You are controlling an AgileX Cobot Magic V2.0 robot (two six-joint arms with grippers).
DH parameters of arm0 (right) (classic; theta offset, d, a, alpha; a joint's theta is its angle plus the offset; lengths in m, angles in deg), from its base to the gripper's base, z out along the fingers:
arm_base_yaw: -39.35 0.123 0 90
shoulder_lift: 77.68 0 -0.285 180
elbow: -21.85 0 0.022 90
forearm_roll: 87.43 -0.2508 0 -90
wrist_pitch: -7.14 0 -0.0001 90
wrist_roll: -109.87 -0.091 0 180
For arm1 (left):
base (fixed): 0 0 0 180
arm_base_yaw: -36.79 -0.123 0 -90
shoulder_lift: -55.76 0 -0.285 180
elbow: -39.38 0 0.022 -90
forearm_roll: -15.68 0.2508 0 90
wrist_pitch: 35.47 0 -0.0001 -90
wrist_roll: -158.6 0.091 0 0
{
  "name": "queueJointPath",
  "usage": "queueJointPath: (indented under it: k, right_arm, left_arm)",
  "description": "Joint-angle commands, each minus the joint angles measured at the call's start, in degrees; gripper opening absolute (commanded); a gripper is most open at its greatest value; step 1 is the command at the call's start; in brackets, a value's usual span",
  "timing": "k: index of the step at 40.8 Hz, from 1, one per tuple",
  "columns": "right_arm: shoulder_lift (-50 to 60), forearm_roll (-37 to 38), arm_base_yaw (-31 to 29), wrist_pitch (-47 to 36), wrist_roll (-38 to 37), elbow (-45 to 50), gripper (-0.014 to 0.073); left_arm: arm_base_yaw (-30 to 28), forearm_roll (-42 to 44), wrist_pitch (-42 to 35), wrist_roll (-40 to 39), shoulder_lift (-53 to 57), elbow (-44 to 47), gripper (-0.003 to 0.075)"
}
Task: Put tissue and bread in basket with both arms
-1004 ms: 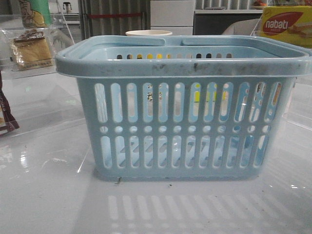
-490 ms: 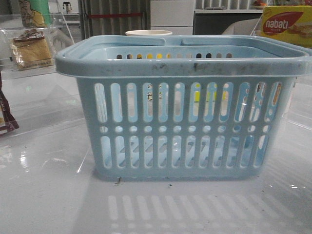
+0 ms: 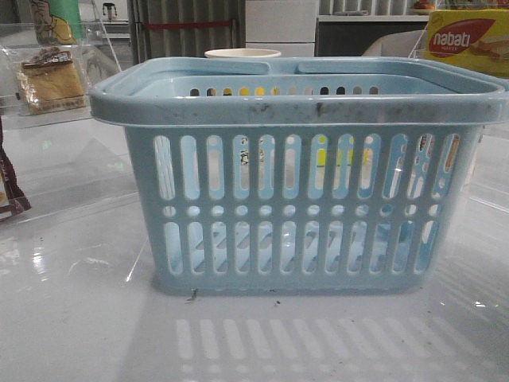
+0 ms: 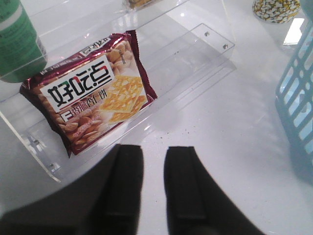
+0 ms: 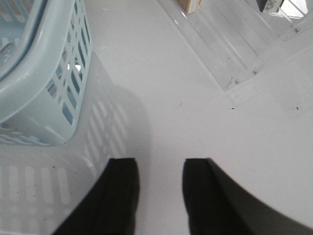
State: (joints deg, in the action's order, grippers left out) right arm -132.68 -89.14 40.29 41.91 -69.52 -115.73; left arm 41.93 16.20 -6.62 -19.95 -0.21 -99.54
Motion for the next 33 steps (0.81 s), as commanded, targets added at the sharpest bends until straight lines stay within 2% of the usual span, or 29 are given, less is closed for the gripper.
queueJointPath:
  k: [1, 7, 18, 33]
  right_arm:
    - [-1.0, 0.4, -1.0, -4.4, 0.0, -2.6, 0.05]
    - [-4.7, 0.4, -5.4, -4.3, 0.0, -6.3, 0.0497]
    - [-17.0, 0.3, -14.7, -4.3, 0.0, -18.7, 0.0497]
    - [-36.8, 0.3, -15.8, -0.9, 0.0, -39.3, 0.0497]
  left_arm:
    - [0.4, 0.2, -3.8, -0.1, -0.7, -1.7, 0.0408]
    - [0.4, 0.2, -3.9, -0.1, -1.1, -1.7, 0.0425]
    - [0.4, 0.2, -4.0, -0.1, -1.1, -1.7, 0.0425]
    - [0.4, 0.2, -4.1, -0.1, -1.1, -1.7, 0.0425]
